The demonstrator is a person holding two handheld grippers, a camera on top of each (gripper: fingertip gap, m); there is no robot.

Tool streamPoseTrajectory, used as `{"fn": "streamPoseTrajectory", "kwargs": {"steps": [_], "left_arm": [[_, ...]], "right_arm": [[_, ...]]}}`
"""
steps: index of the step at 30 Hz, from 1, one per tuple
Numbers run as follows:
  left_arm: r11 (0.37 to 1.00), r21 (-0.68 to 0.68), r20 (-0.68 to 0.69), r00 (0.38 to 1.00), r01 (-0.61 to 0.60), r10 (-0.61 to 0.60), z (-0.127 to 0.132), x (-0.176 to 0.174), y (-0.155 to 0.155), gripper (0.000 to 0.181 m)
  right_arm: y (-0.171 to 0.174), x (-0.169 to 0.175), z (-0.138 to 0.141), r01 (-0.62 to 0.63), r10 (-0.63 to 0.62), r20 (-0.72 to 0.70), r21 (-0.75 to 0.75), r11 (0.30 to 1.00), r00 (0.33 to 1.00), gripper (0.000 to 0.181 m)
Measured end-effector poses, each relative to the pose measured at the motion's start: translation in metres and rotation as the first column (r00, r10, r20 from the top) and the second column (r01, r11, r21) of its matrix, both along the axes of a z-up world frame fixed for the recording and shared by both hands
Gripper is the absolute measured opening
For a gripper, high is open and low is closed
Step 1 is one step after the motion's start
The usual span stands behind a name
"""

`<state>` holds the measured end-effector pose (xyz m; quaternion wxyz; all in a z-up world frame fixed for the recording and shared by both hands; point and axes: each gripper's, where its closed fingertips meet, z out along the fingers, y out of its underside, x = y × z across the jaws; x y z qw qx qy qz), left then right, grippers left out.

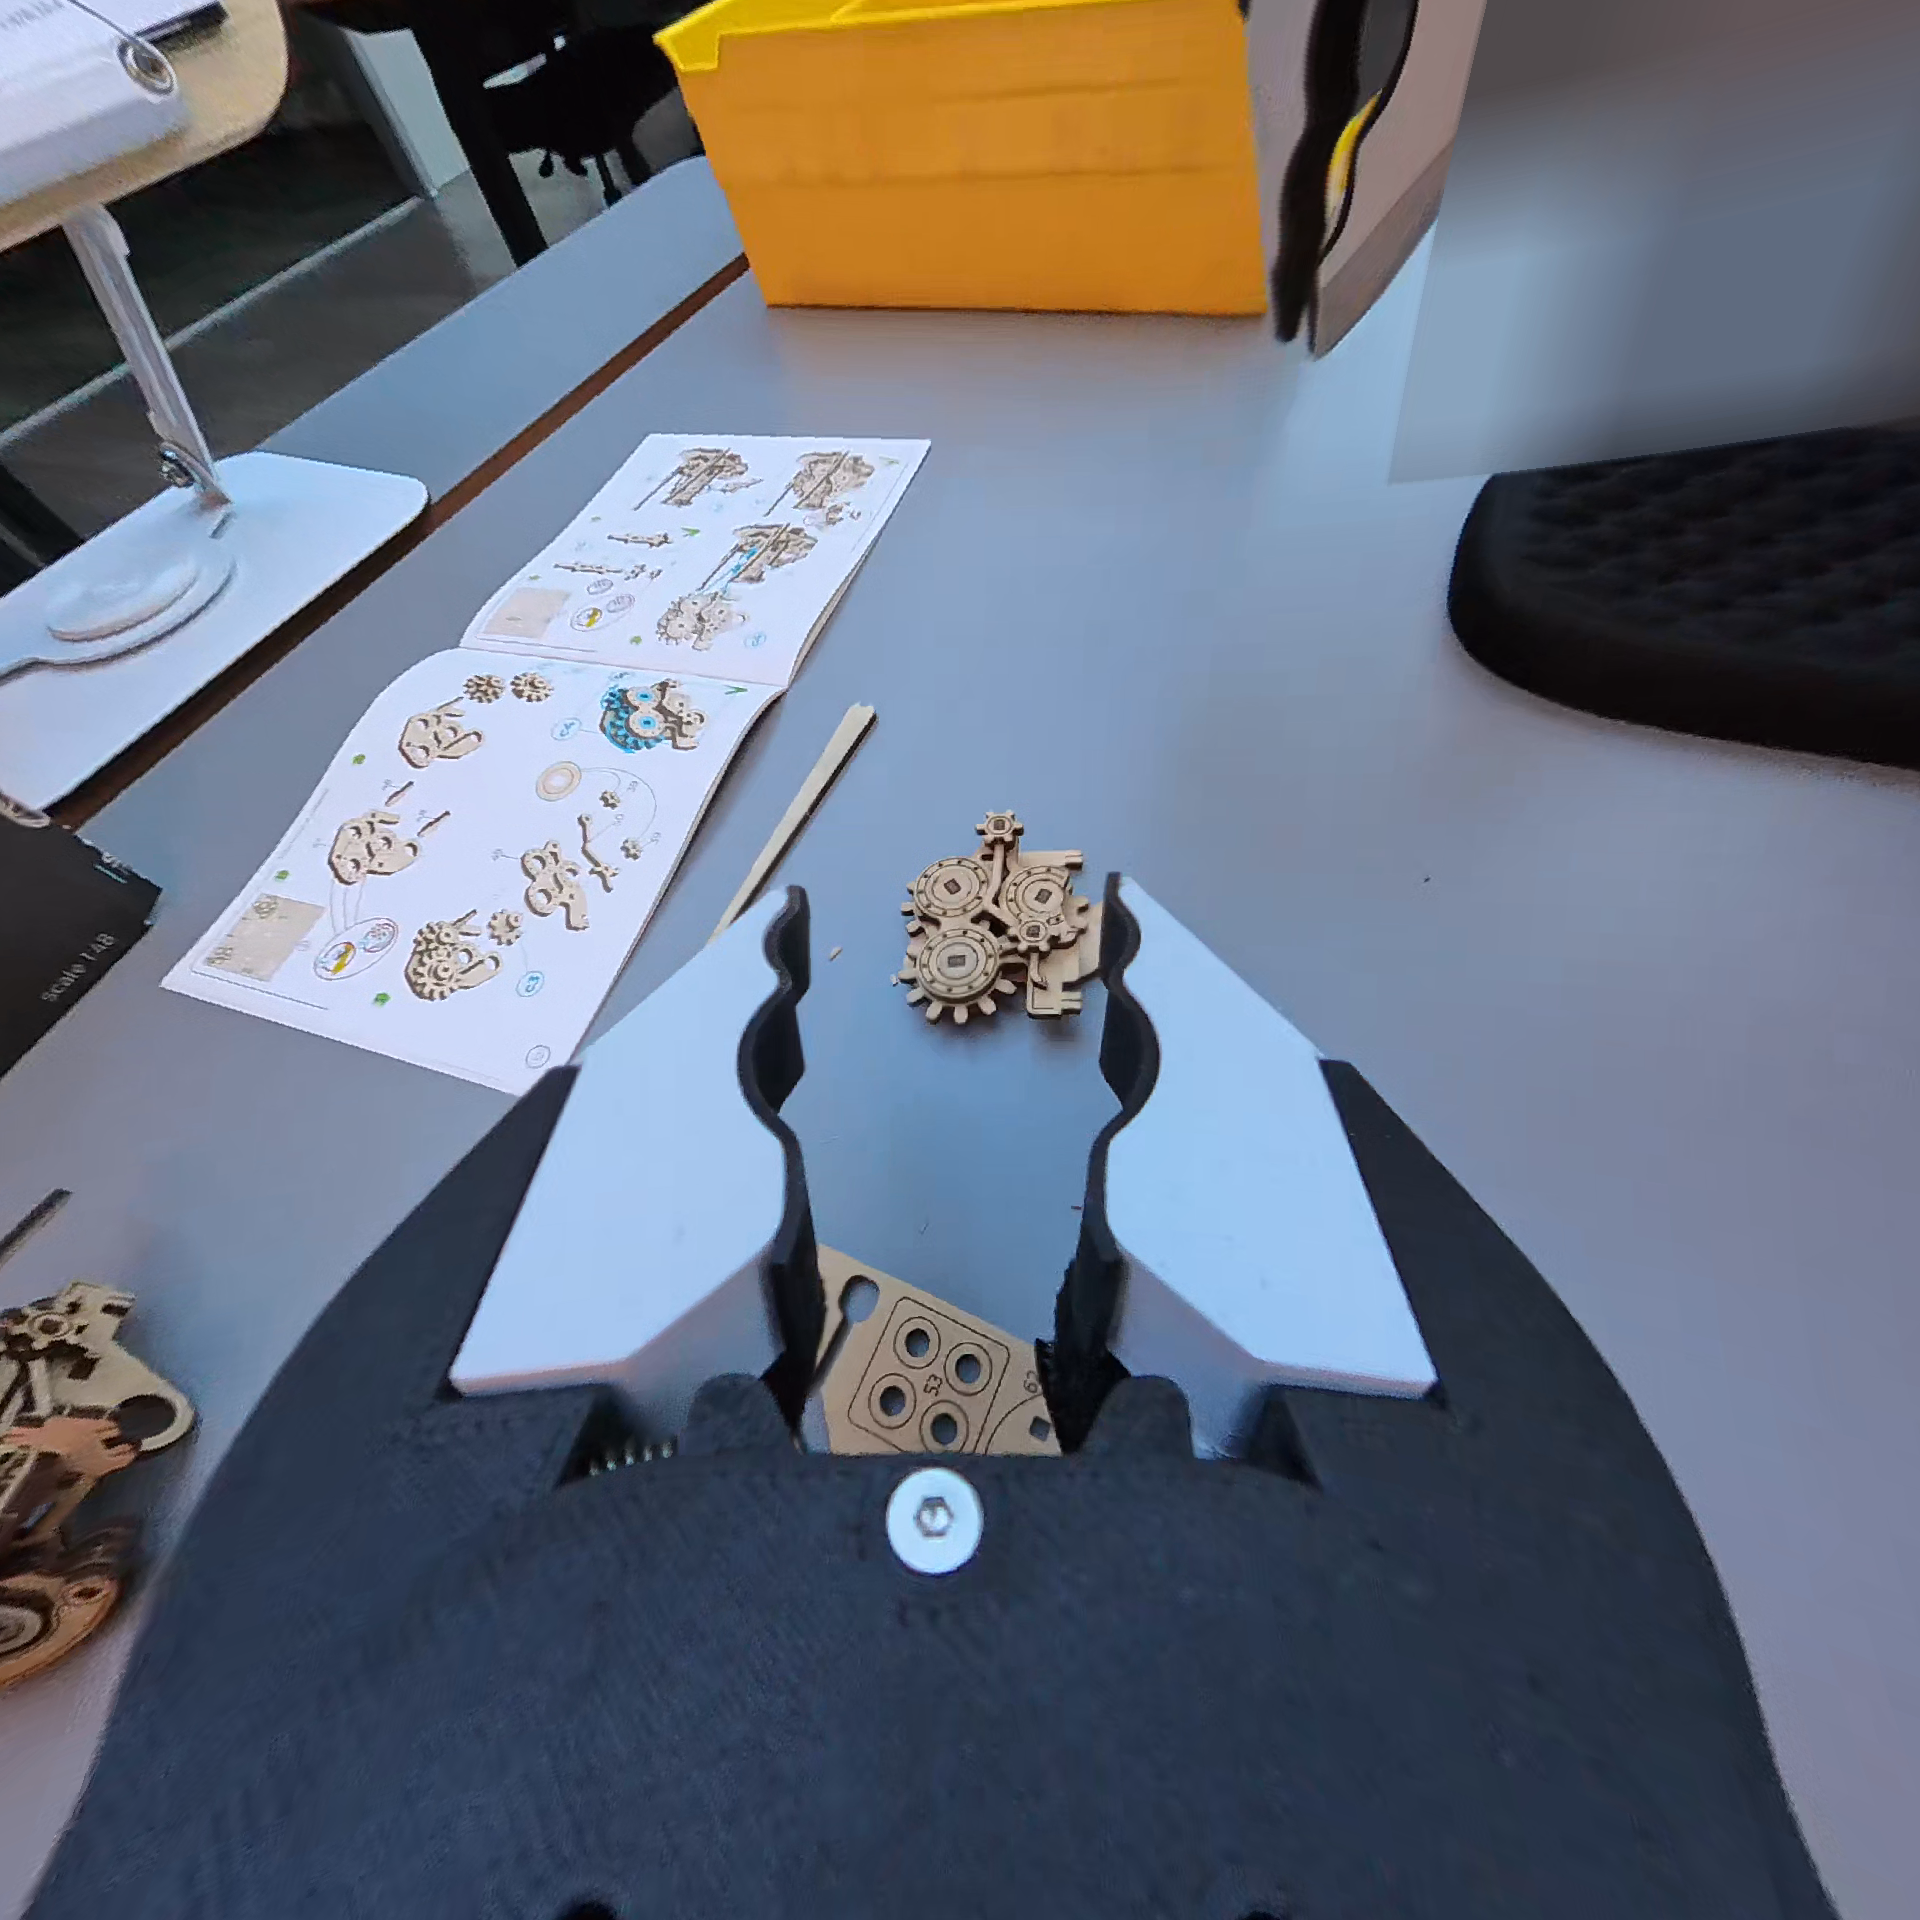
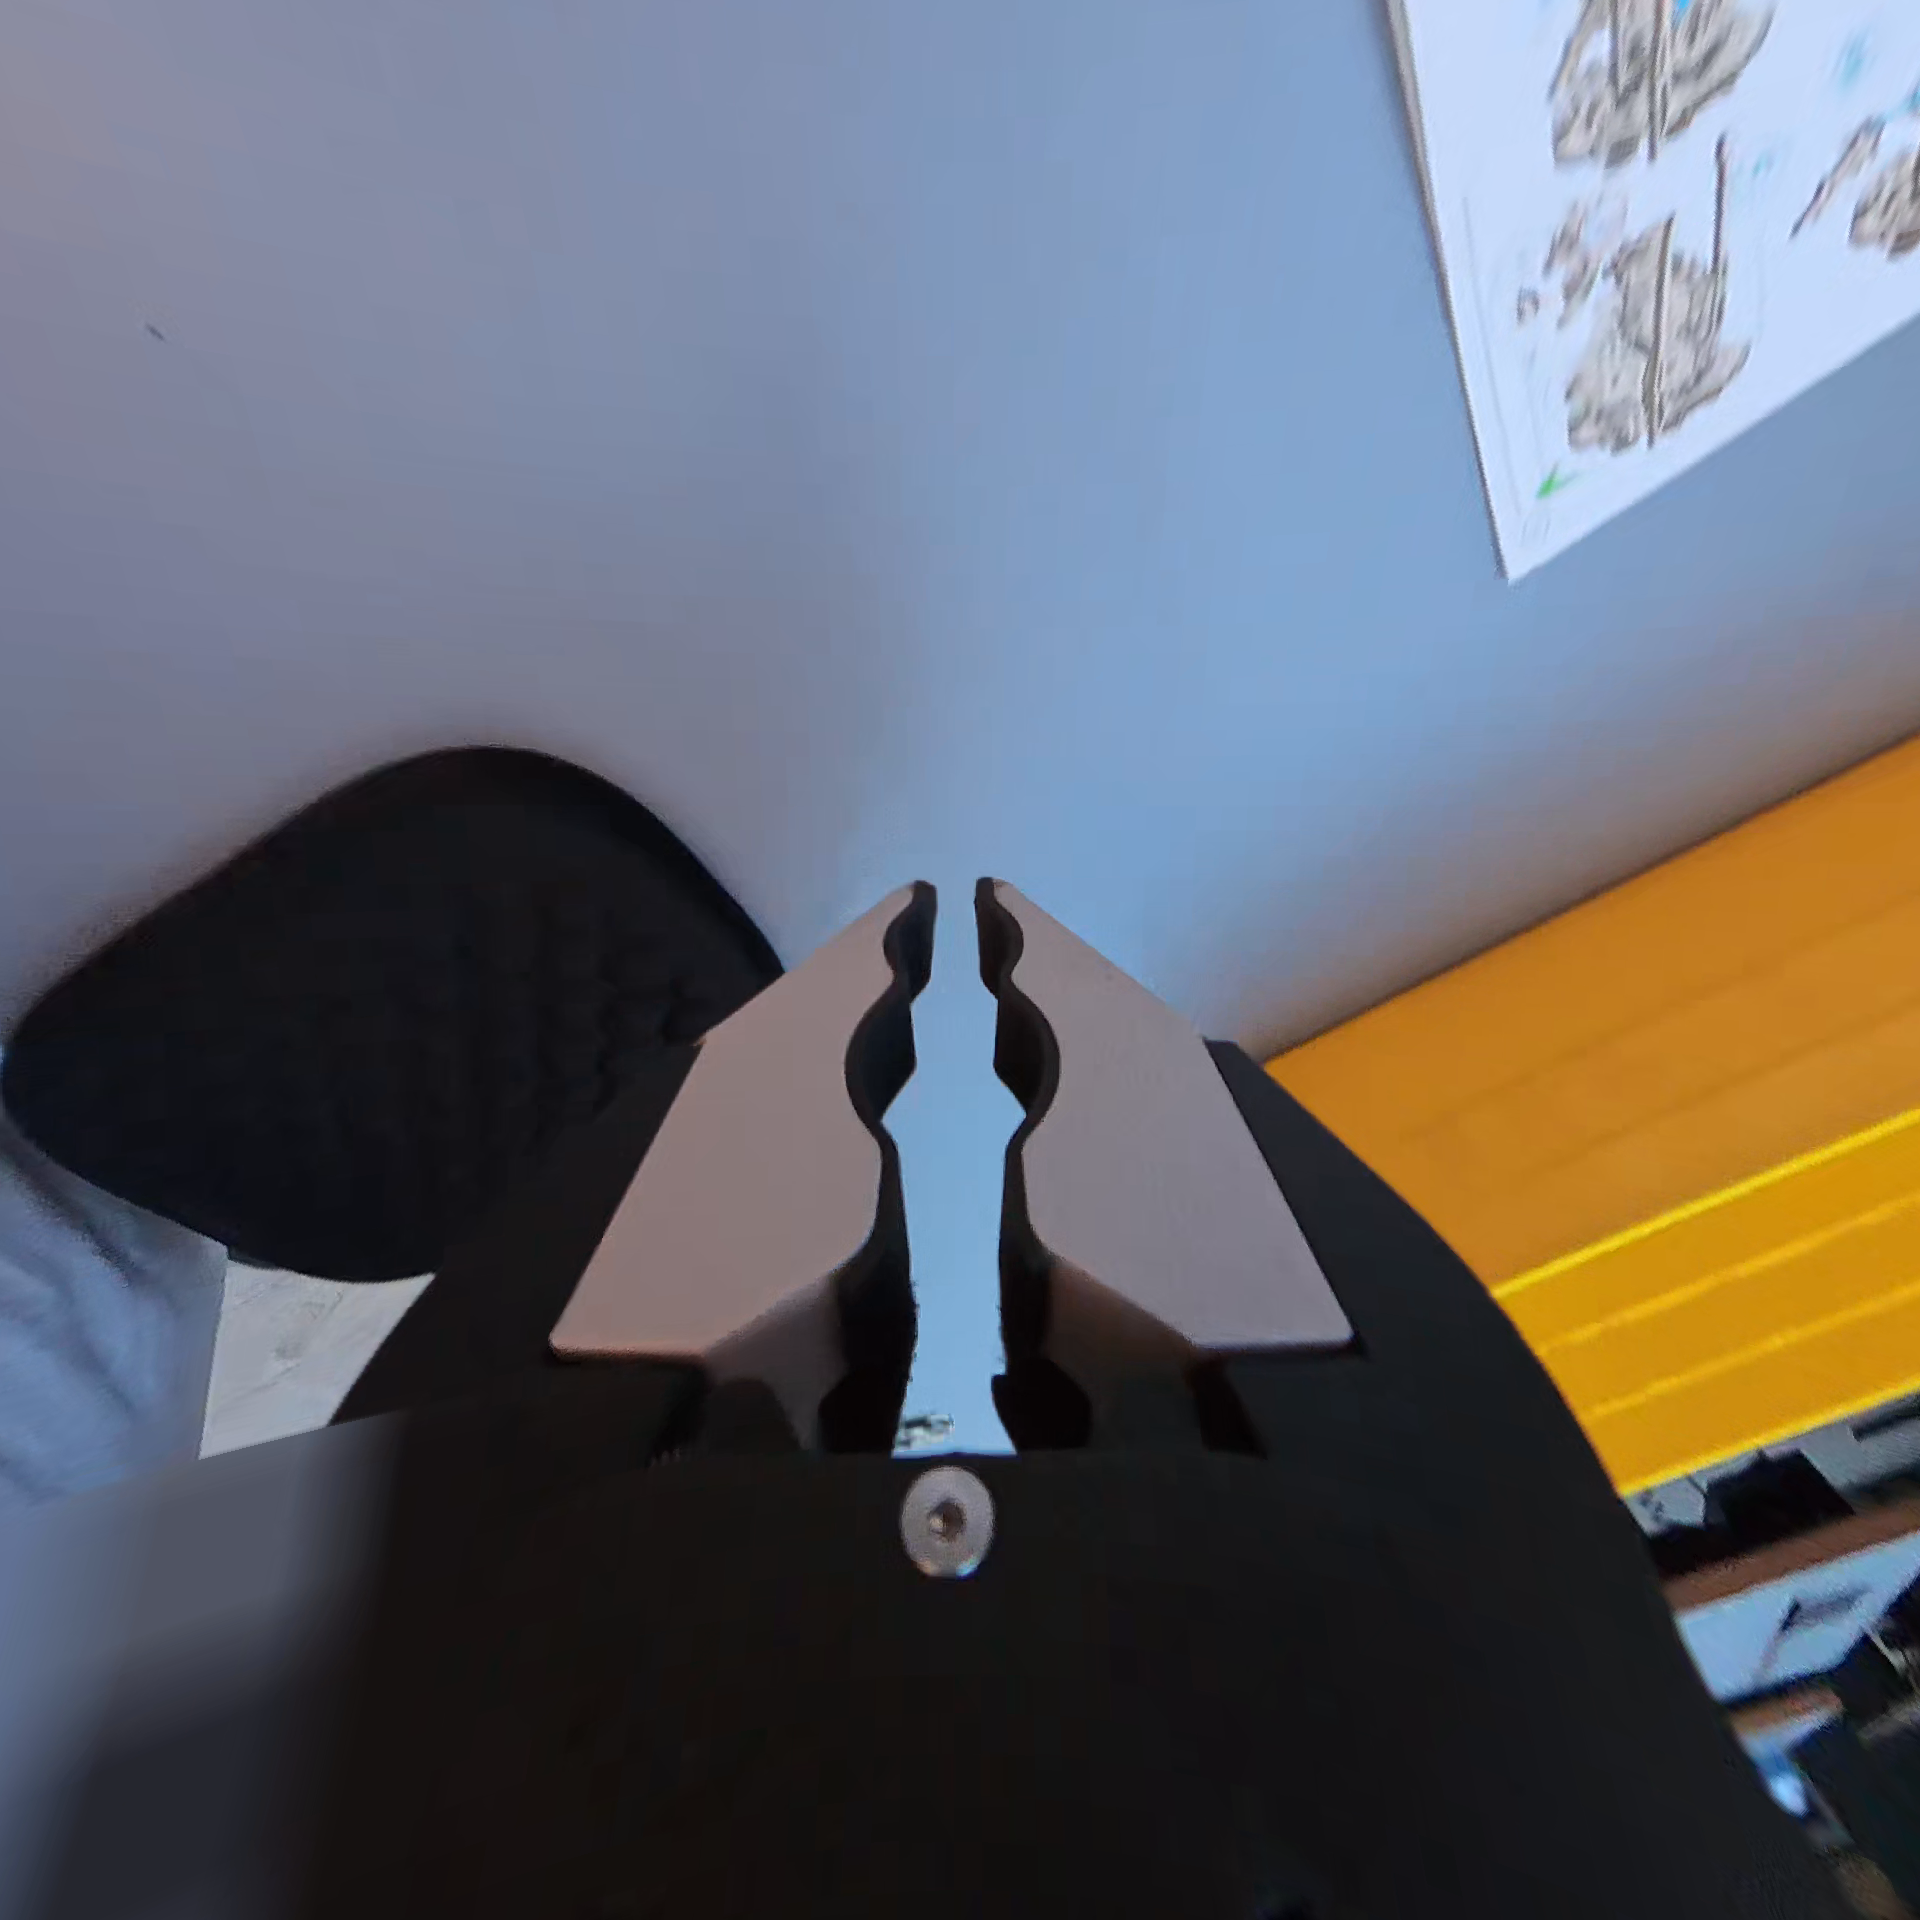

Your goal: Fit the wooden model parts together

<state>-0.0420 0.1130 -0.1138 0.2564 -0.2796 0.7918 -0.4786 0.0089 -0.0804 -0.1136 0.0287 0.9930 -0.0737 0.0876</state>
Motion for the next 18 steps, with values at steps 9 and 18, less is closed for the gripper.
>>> {"fn": "streamPoseTrajectory", "kwargs": {"steps": [9,18], "left_arm": [[0.975,0.215,-0.051,0.997,-0.051,0.063,-0.029,0.008,-0.006,0.074],[0.94,0.328,-0.057,0.992,-0.091,0.116,-0.043,0.005,0.011,0.064]], "right_arm": [[-0.03,0.013,0.015,0.019,-0.015,0.098,-0.04,0.999,0.995,0.004],[-0.044,0.011,0.011,0.035,-0.024,0.112,-0.102,0.994,0.993,0.004]]}}
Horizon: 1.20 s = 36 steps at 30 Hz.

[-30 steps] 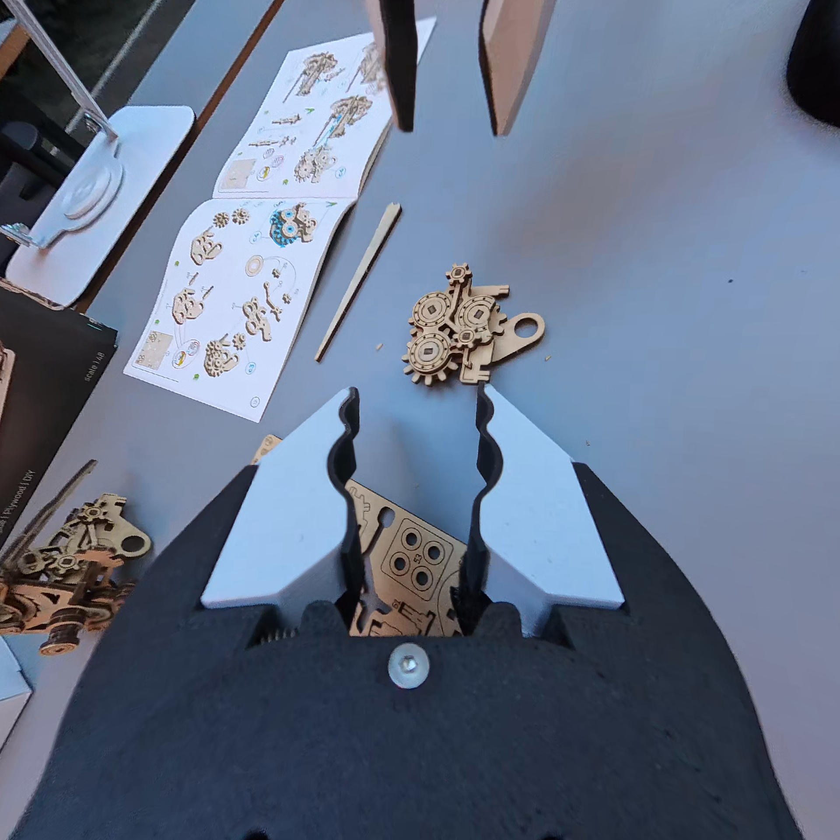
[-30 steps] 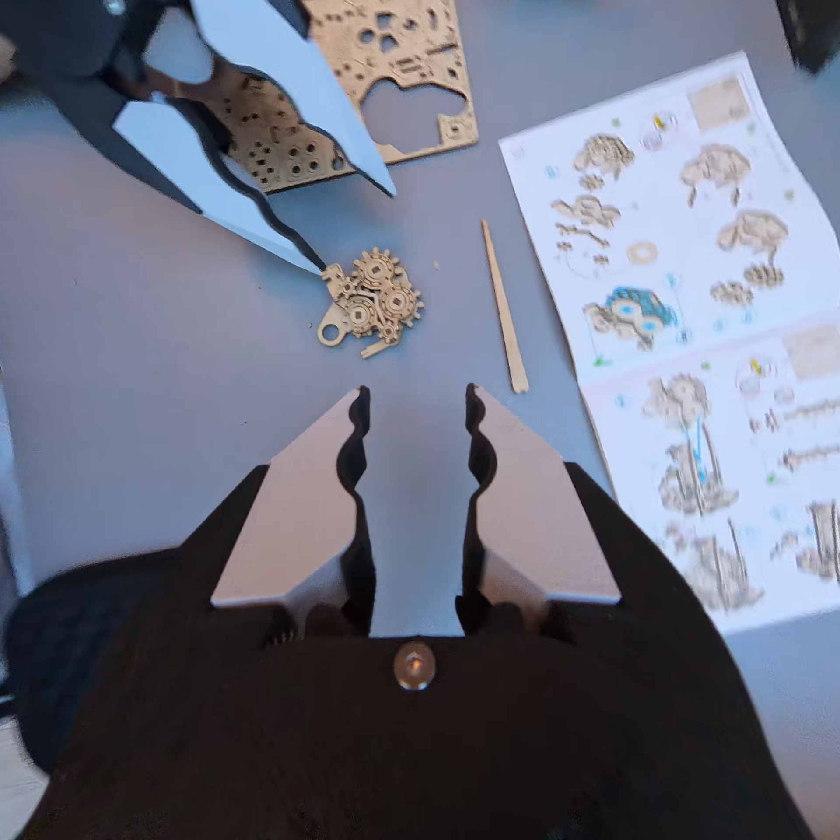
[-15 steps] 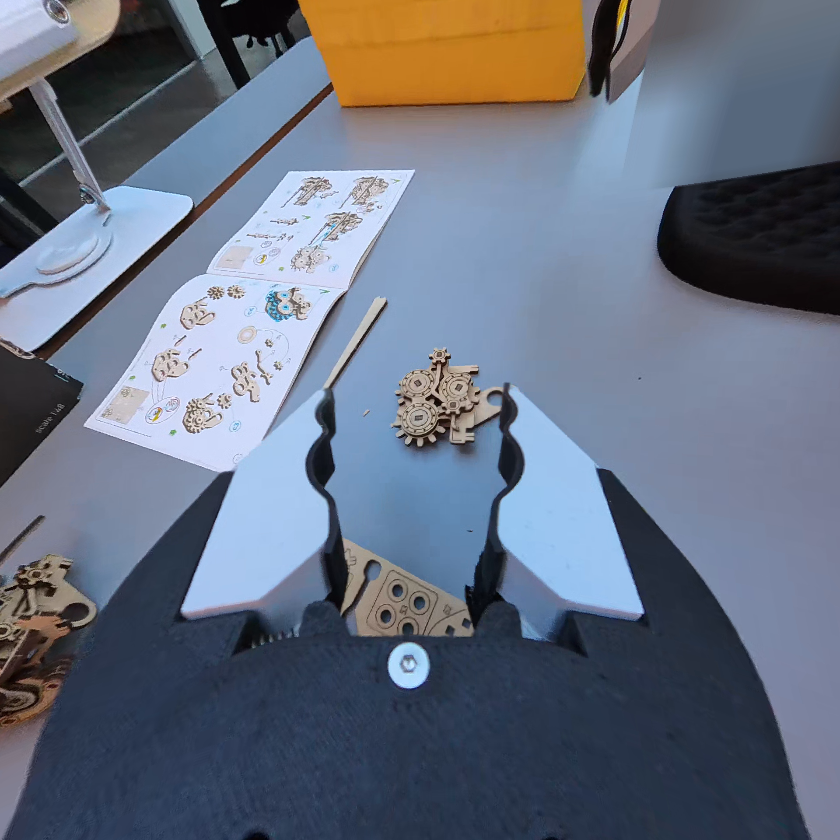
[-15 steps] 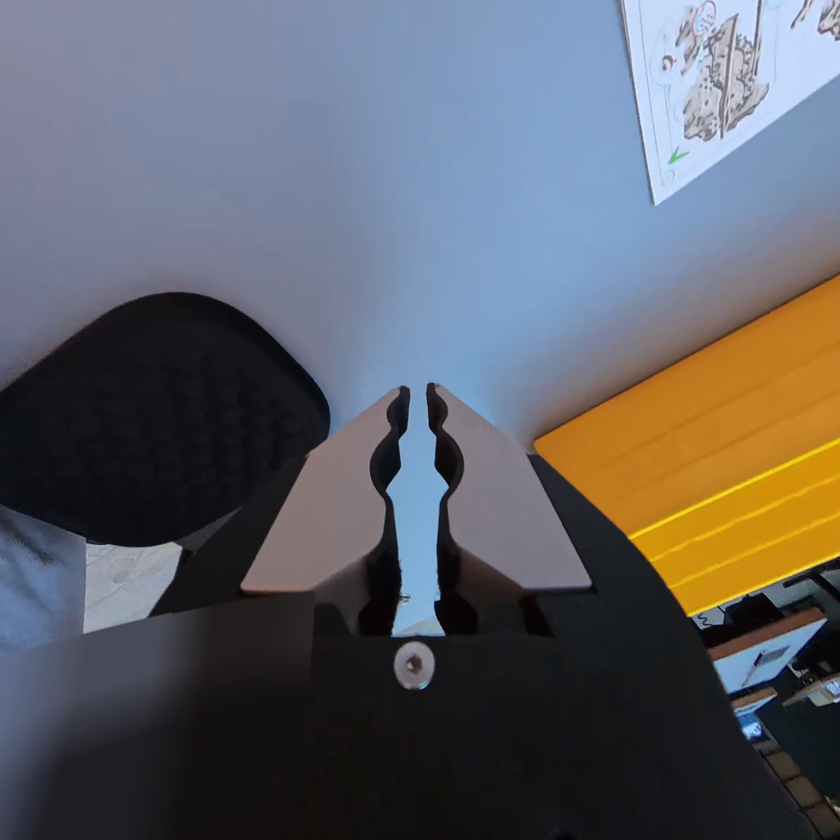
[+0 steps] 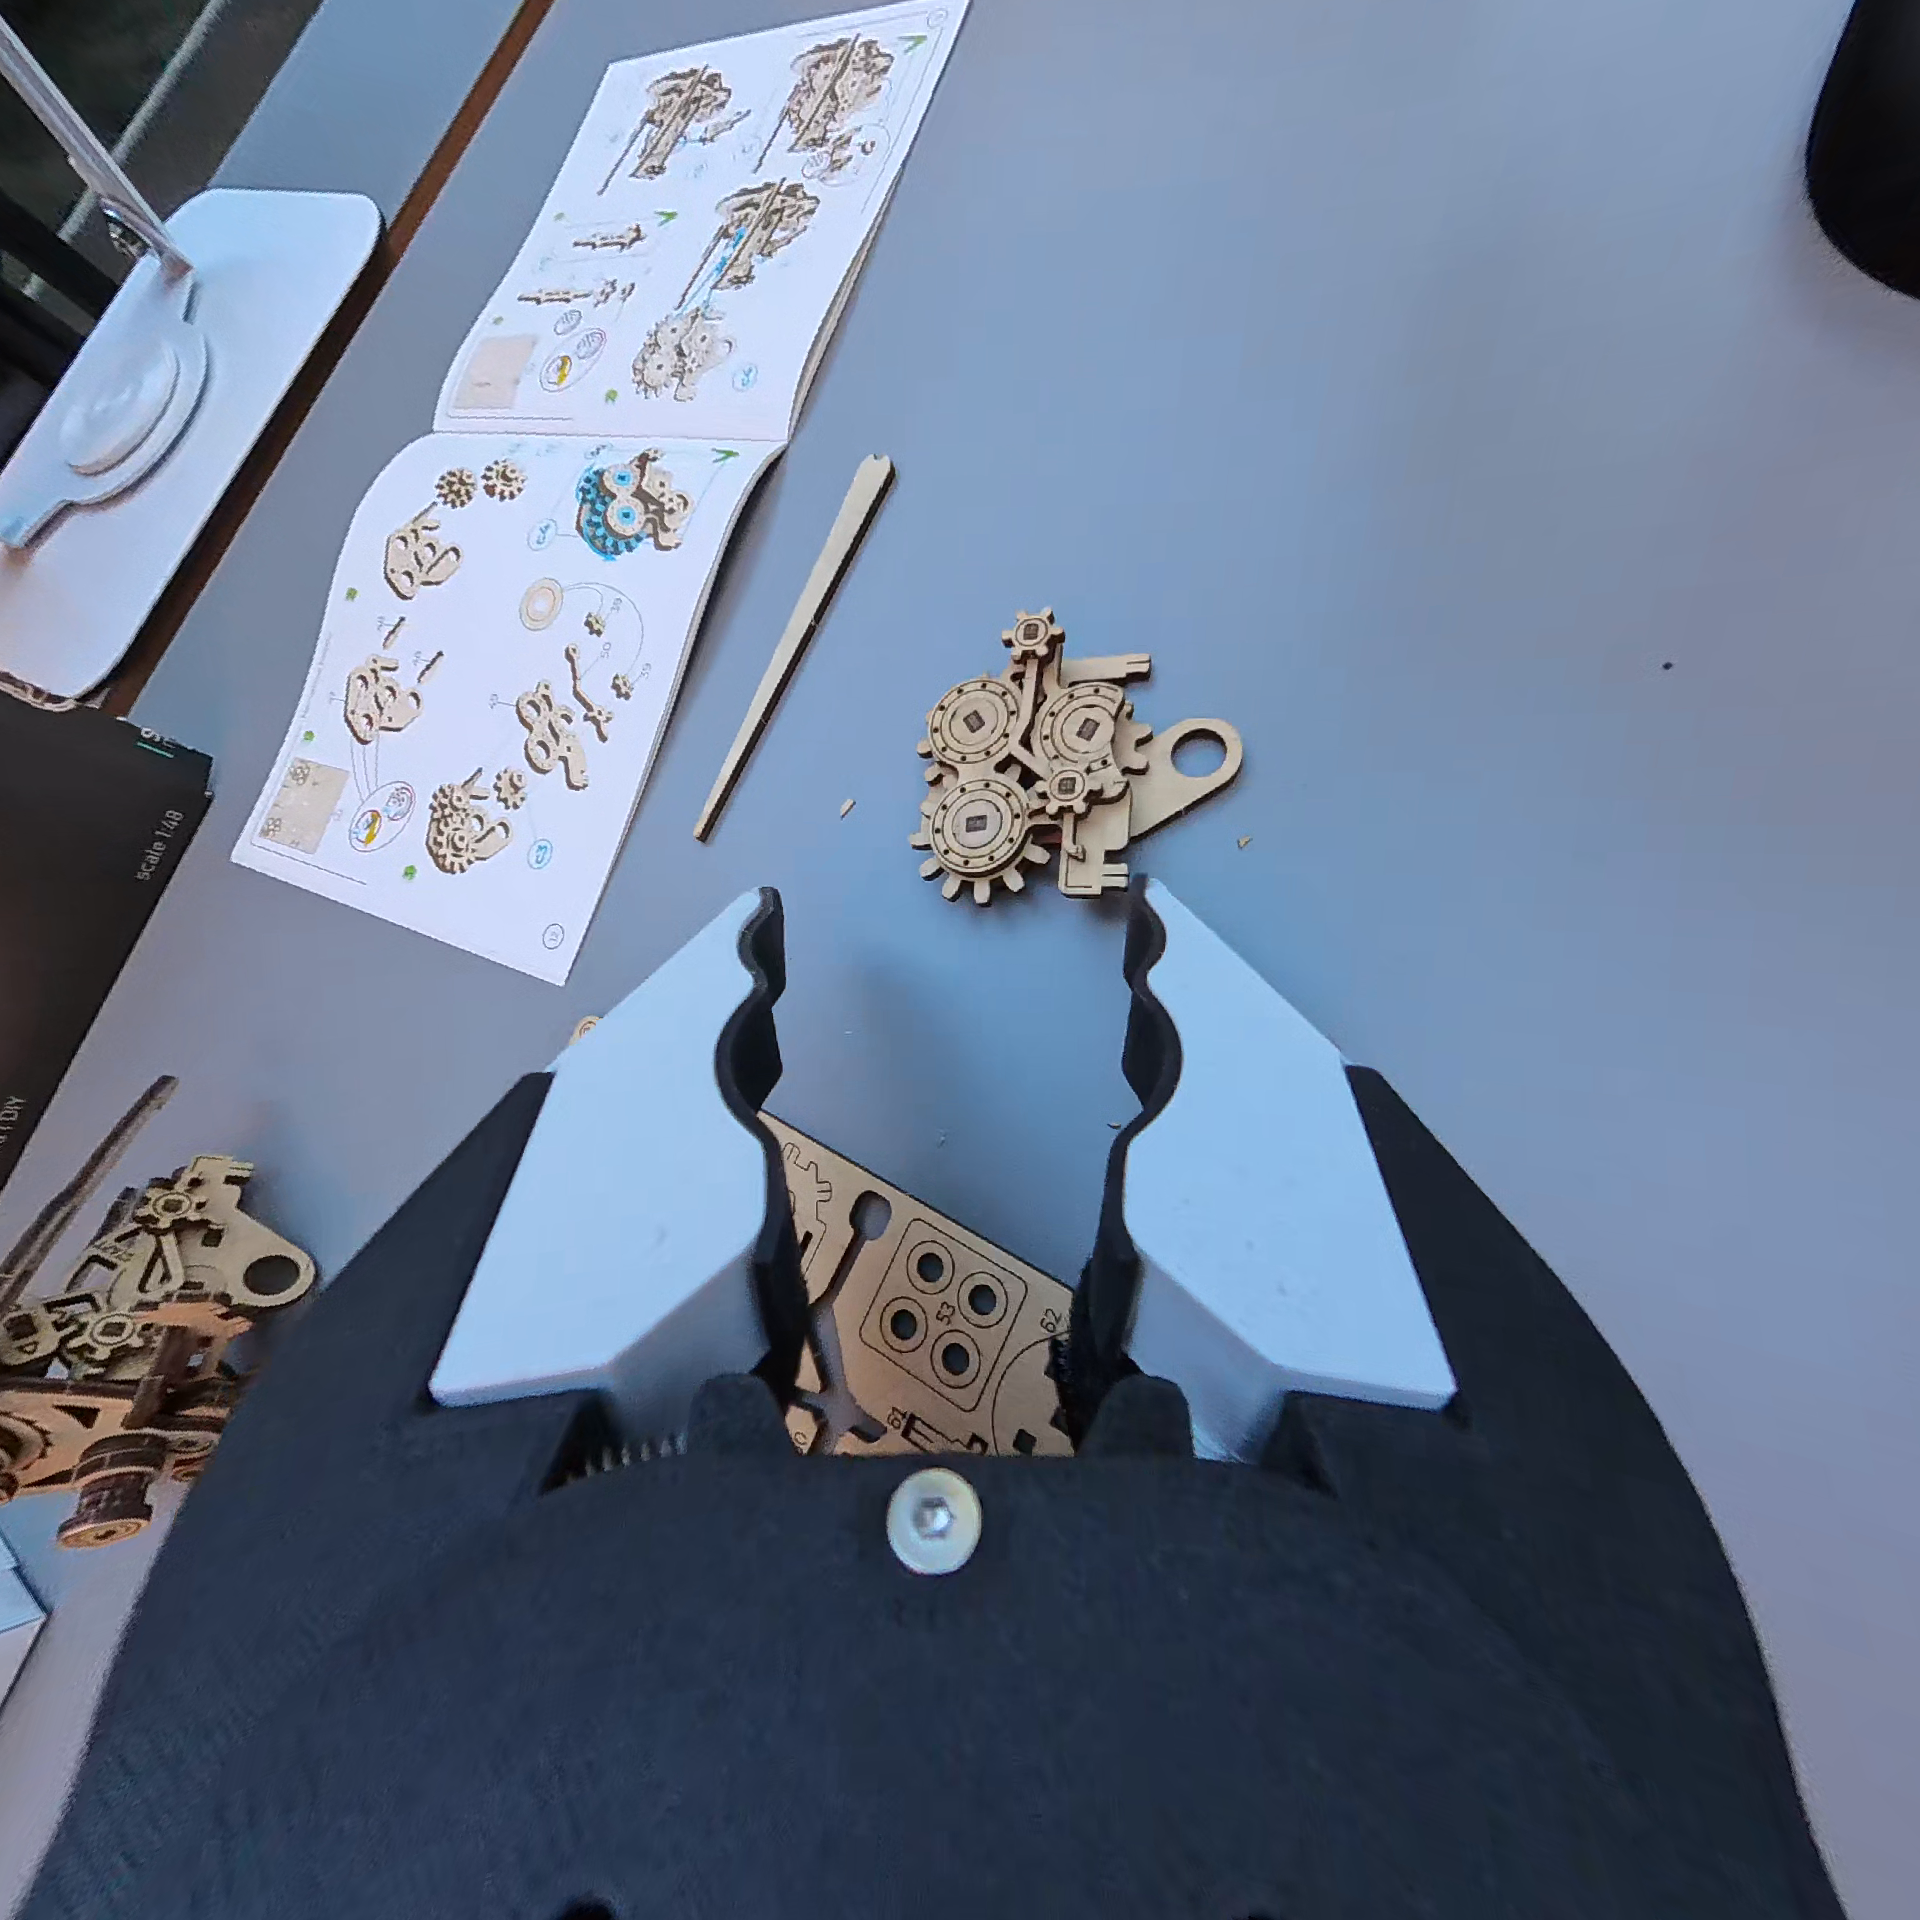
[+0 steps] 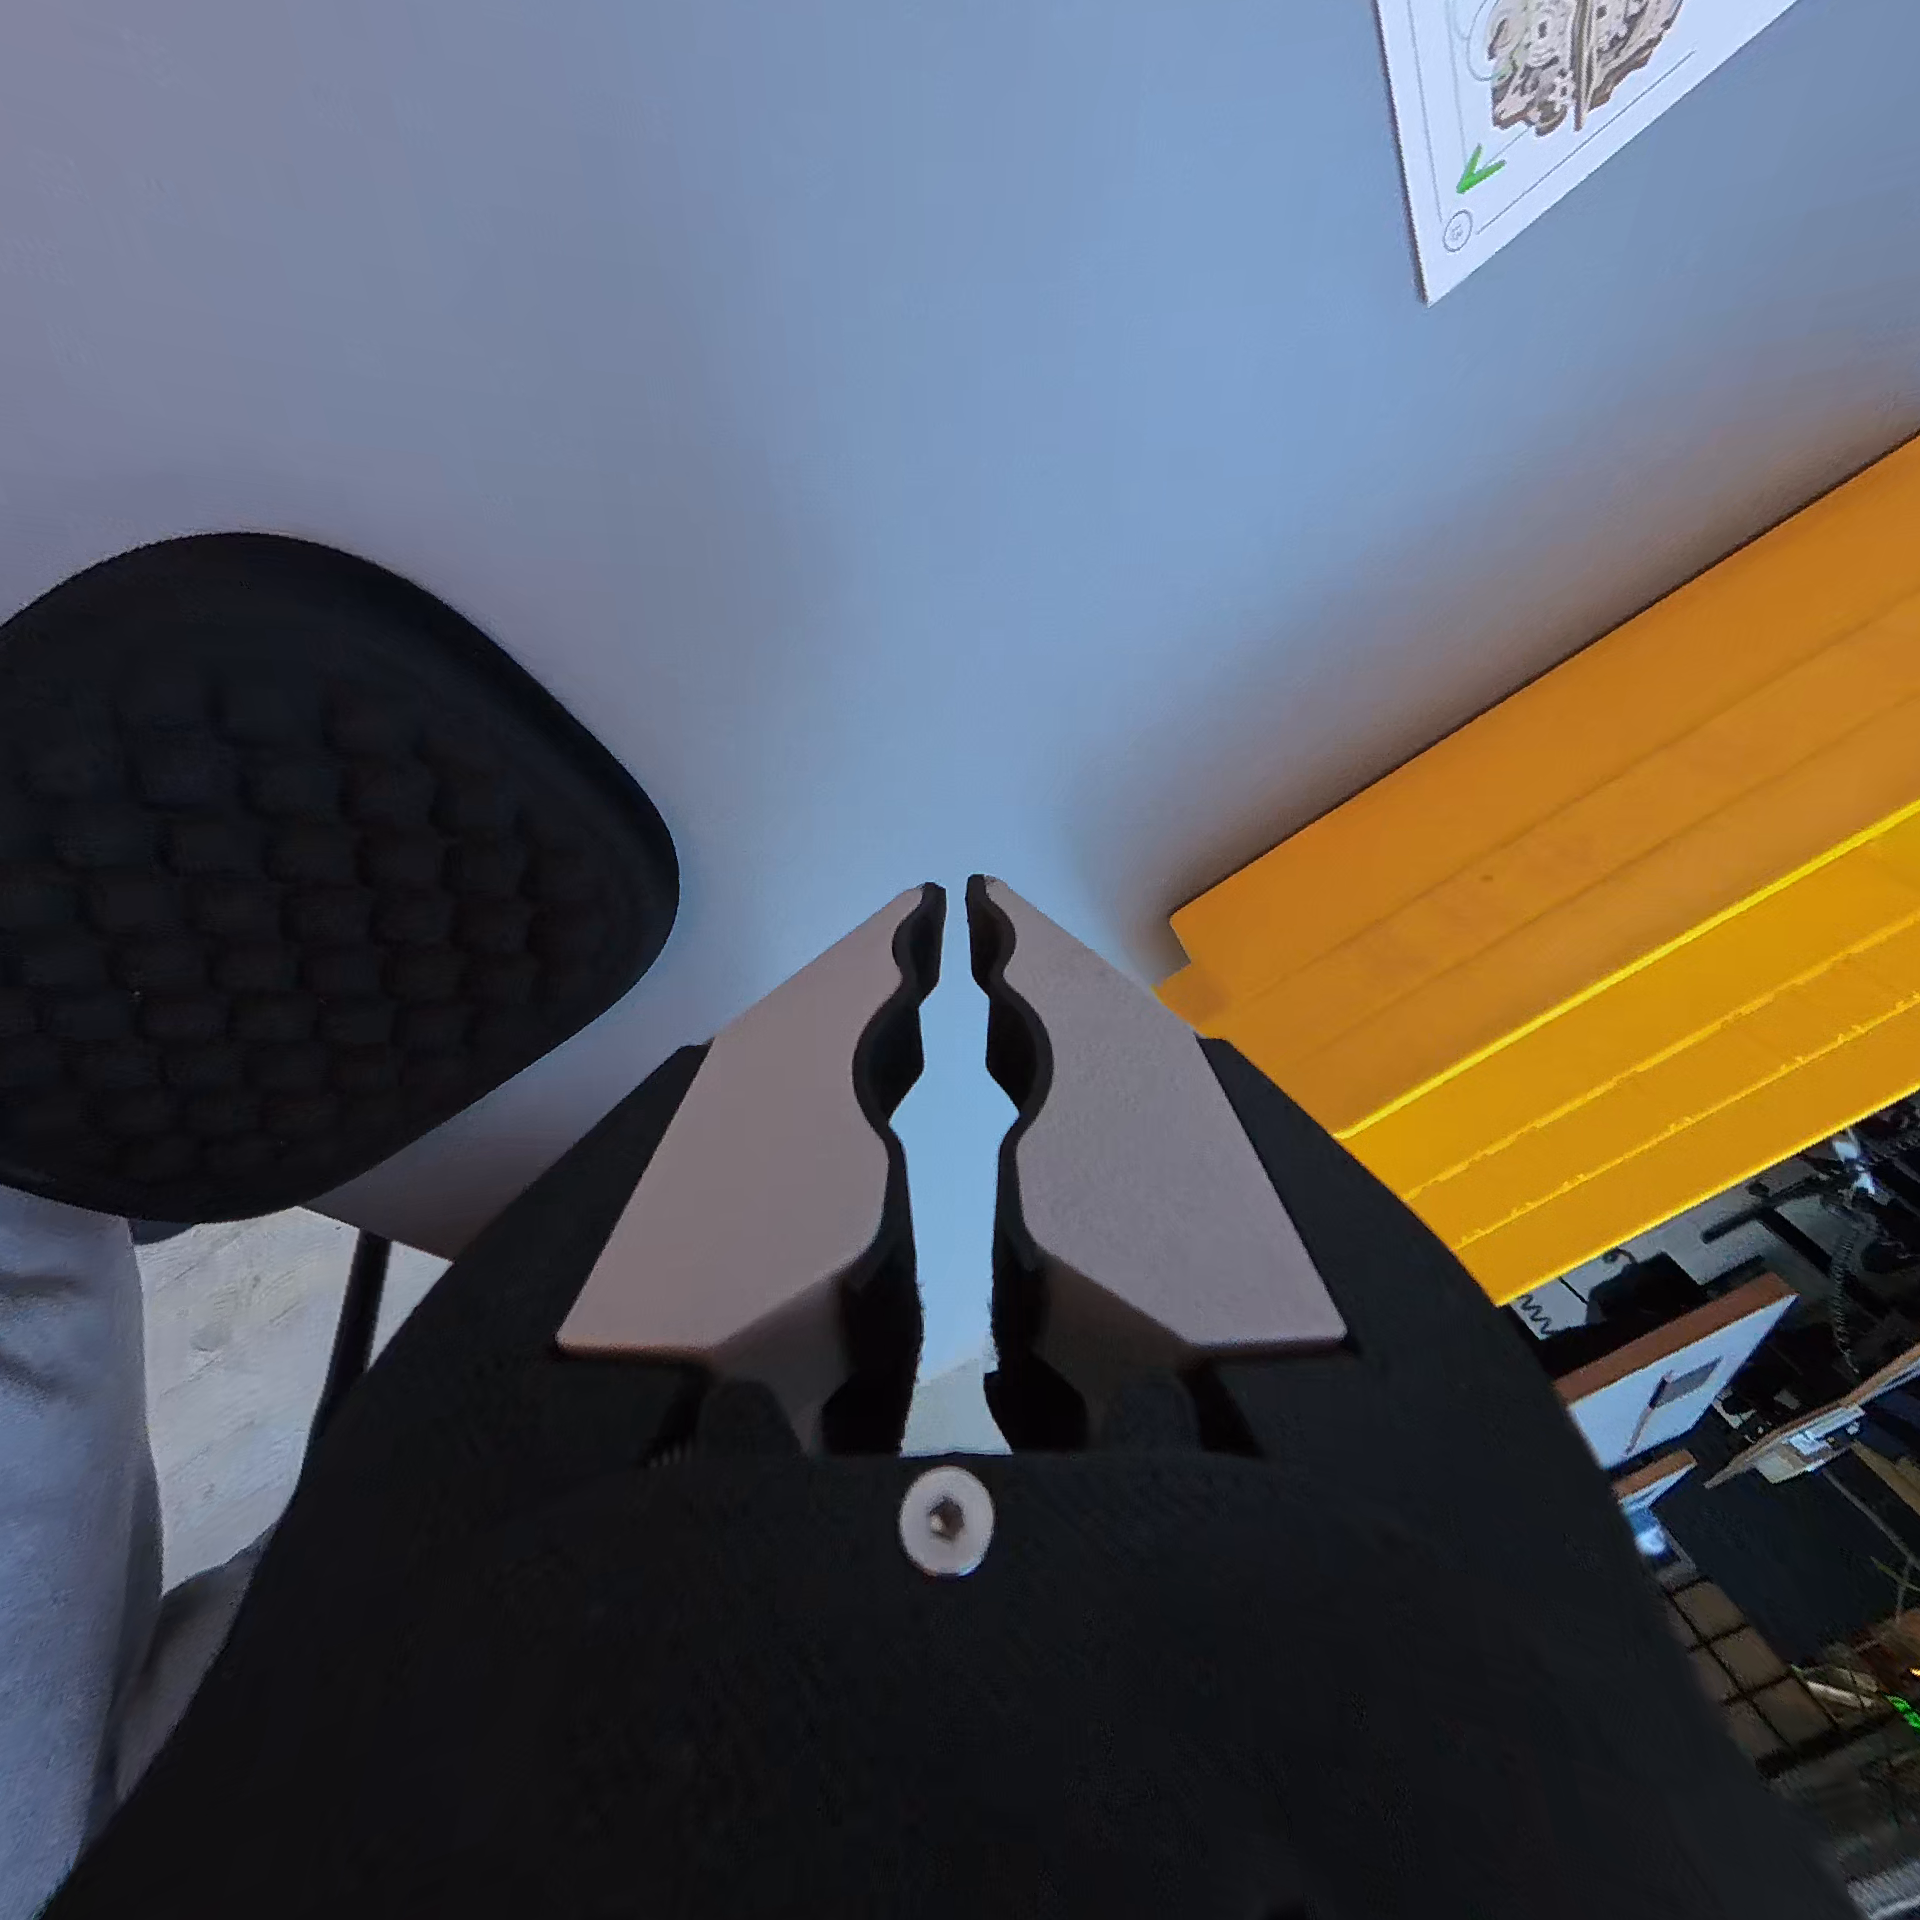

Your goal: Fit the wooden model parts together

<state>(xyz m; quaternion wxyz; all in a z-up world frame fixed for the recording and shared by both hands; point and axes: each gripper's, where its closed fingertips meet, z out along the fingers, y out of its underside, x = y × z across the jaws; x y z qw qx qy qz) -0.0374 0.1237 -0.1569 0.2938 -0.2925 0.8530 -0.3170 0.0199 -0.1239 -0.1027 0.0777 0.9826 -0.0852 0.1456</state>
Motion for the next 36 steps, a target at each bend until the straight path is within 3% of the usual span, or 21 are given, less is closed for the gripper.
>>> {"fn": "streamPoseTrajectory", "kwargs": {"steps": [7,9,13,16,18,20,22,24,28,31,34,36], "left_arm": [[1.0,0.022,0.054,0.999,0.0,-0.001,0.002,0.002,0.0,0.059],[1.0,0.011,0.101,0.995,0.014,-0.015,0.011,0.0,-0.002,0.056],[0.987,-0.145,0.274,0.961,0.073,-0.031,0.046,-0.005,-0.01,0.024],[0.964,-0.213,0.309,0.947,0.162,-0.091,0.052,-0.012,-0.023,0.007],[0.974,-0.188,0.279,0.958,0.127,-0.071,0.043,-0.008,-0.021,0.008],[0.977,-0.204,0.272,0.962,0.065,-0.007,0.043,0.0,-0.015,0.008],[0.973,-0.228,0.265,0.964,0.029,0.033,0.045,0.004,-0.011,0.006],[0.971,-0.233,0.239,0.971,0.044,0.013,0.044,0.0,-0.013,0.0],[0.966,-0.255,0.254,0.967,0.045,0.022,0.052,-0.003,-0.017,0.0],[0.965,-0.263,0.291,0.954,0.007,0.072,0.062,-0.002,-0.01,0.0],[0.953,-0.301,0.376,0.916,-0.024,0.141,0.082,0.0,0.001,0.003],[0.944,-0.325,0.431,0.881,-0.051,0.196,0.094,0.001,0.012,0.01]], "right_arm": [[0.023,0.009,-0.012,-0.088,0.089,-0.018,0.021,0.996,0.996,0.0],[0.043,0.012,-0.014,-0.13,0.135,-0.042,0.104,0.986,0.99,0.0],[0.106,0.016,-0.016,-0.189,0.24,-0.094,0.378,0.906,0.966,0.0],[0.167,0.023,-0.011,-0.245,0.341,-0.031,0.637,0.731,0.939,0.0],[0.204,0.052,0.006,-0.279,0.242,0.175,0.807,0.52,0.954,0.0],[0.218,0.044,0.004,-0.302,0.267,0.222,0.901,0.311,0.938,0.002],[0.221,0.042,-0.001,-0.35,0.265,0.288,0.909,0.226,0.92,0.016],[0.223,0.038,0.011,-0.384,0.252,0.343,0.913,0.138,0.905,0.031],[0.224,0.024,0.027,-0.348,0.292,0.349,0.936,-0.054,0.891,0.068],[0.22,0.023,0.034,-0.381,0.296,0.39,0.92,-0.09,0.872,0.067],[0.207,0.027,0.064,-0.487,0.14,0.53,0.836,-0.254,0.836,0.074],[0.203,0.016,0.066,-0.557,0.141,0.612,0.777,-0.293,0.778,0.079]]}}
